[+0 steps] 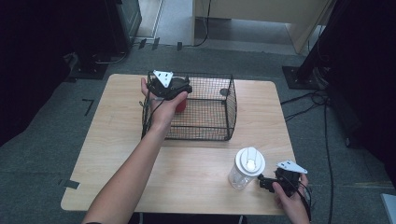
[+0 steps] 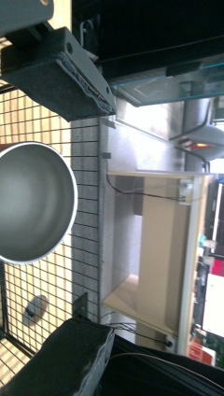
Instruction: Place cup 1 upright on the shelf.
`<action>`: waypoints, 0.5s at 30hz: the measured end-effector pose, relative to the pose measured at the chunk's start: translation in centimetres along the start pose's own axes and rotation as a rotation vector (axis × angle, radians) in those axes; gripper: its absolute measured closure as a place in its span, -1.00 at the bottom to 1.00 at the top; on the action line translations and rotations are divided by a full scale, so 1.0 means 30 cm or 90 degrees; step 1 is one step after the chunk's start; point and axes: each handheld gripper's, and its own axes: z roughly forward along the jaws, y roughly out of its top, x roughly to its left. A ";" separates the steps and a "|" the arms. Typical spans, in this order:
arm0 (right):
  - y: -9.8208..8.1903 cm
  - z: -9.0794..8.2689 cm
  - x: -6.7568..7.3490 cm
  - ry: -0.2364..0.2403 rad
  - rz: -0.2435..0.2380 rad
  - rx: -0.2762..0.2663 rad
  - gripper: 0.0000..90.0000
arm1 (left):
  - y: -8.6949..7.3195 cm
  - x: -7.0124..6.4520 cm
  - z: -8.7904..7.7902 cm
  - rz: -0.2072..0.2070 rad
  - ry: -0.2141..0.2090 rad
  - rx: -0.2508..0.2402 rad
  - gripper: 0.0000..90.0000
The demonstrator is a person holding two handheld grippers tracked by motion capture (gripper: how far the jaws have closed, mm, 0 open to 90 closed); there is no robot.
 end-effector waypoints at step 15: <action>0.000 0.000 0.001 -0.002 -0.004 0.001 -1.00 | 0.110 0.010 -0.162 0.014 -0.028 -0.056 -1.00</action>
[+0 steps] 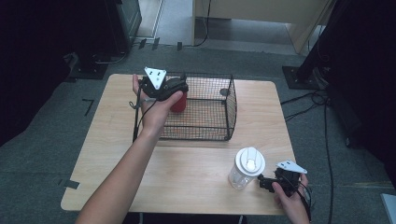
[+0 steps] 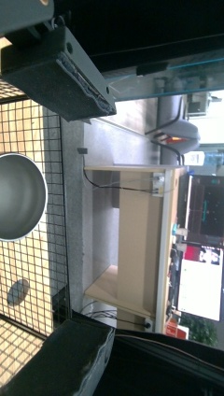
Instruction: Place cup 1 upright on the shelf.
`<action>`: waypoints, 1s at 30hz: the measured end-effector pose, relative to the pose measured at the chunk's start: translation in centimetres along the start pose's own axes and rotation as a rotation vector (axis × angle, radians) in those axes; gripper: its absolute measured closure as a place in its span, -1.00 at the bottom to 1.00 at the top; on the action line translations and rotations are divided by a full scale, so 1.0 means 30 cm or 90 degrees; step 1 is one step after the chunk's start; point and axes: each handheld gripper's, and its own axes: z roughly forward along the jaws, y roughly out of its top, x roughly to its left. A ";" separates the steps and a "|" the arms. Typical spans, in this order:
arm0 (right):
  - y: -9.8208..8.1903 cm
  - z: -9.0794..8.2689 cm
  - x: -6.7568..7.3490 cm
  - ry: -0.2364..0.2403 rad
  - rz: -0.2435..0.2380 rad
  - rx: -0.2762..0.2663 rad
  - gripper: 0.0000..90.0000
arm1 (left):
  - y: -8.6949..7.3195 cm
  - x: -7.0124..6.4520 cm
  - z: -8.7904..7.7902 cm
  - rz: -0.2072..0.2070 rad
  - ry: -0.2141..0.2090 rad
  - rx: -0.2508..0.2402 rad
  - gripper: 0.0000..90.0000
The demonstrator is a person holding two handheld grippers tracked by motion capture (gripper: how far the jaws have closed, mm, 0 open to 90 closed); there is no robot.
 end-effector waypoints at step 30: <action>0.000 0.000 0.000 -0.001 -0.001 0.001 -1.00 | -0.012 0.103 -0.319 0.038 0.001 -0.044 -1.00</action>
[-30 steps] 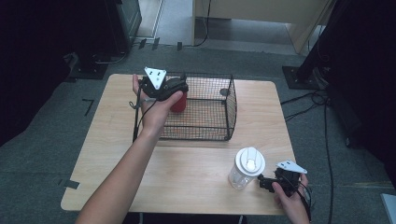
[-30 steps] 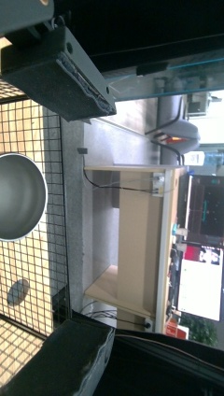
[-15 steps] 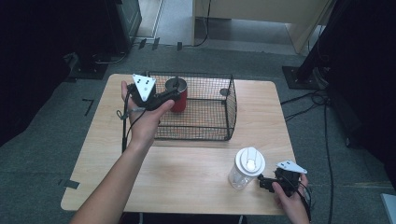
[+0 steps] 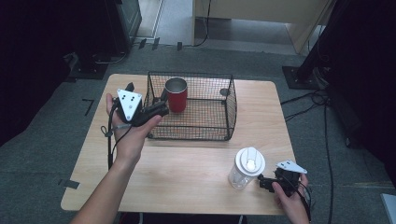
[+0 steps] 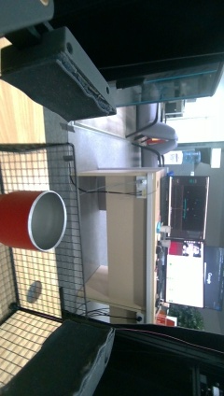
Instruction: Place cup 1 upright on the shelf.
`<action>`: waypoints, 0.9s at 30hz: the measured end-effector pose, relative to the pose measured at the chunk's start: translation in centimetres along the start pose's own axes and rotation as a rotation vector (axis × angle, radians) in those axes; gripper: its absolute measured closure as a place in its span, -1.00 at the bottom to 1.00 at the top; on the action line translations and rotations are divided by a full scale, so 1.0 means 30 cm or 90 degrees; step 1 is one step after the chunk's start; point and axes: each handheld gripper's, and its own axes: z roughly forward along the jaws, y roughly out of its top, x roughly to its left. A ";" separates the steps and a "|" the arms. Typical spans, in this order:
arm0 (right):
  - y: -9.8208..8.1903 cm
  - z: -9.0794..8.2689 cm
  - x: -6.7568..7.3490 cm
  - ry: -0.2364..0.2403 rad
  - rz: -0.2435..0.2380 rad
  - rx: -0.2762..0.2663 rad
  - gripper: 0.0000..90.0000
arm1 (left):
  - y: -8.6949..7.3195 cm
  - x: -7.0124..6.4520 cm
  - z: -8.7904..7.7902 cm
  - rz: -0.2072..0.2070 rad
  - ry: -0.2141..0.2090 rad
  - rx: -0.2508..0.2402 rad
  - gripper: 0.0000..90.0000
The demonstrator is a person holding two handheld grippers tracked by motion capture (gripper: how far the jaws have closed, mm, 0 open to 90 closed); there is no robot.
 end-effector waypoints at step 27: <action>0.000 0.001 0.001 0.000 0.000 -0.001 -1.00 | -0.245 0.207 -0.205 0.000 0.049 0.091 -1.00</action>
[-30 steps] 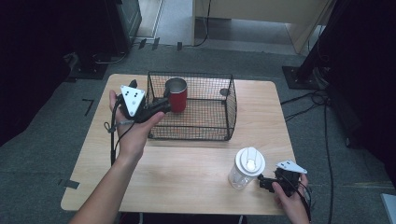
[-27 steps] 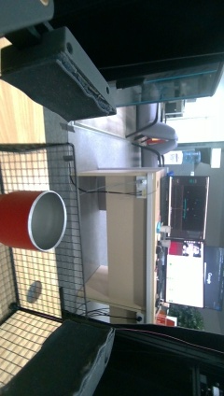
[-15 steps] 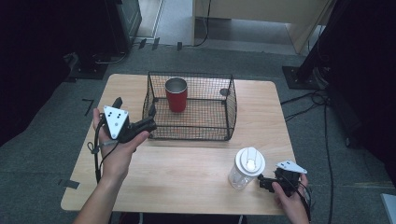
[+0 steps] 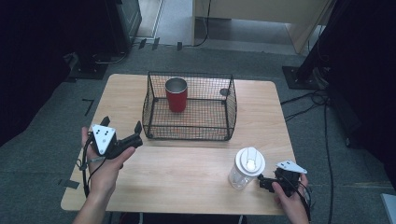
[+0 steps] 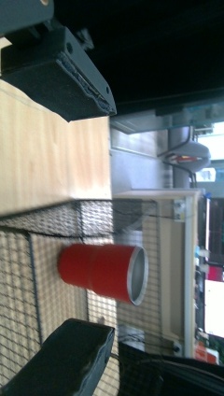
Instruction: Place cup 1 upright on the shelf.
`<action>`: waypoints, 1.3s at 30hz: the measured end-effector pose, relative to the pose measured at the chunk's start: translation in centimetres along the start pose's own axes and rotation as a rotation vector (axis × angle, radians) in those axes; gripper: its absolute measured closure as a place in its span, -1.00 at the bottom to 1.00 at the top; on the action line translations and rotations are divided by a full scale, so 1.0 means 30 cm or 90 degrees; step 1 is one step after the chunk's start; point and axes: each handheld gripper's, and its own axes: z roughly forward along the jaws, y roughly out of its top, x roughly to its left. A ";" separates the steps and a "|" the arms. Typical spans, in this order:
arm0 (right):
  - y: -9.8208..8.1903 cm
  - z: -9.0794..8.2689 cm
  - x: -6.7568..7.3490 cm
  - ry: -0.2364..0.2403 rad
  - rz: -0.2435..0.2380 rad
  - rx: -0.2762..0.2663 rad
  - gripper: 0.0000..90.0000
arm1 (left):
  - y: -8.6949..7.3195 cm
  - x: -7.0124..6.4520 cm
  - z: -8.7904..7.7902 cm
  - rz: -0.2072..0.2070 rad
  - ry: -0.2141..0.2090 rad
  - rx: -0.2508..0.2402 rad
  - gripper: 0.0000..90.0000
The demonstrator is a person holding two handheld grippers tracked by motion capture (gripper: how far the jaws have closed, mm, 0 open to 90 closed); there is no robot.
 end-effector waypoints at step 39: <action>0.001 0.002 -0.001 -0.001 0.001 -0.001 -1.00 | -0.355 0.253 -0.064 -0.020 0.023 0.186 -1.00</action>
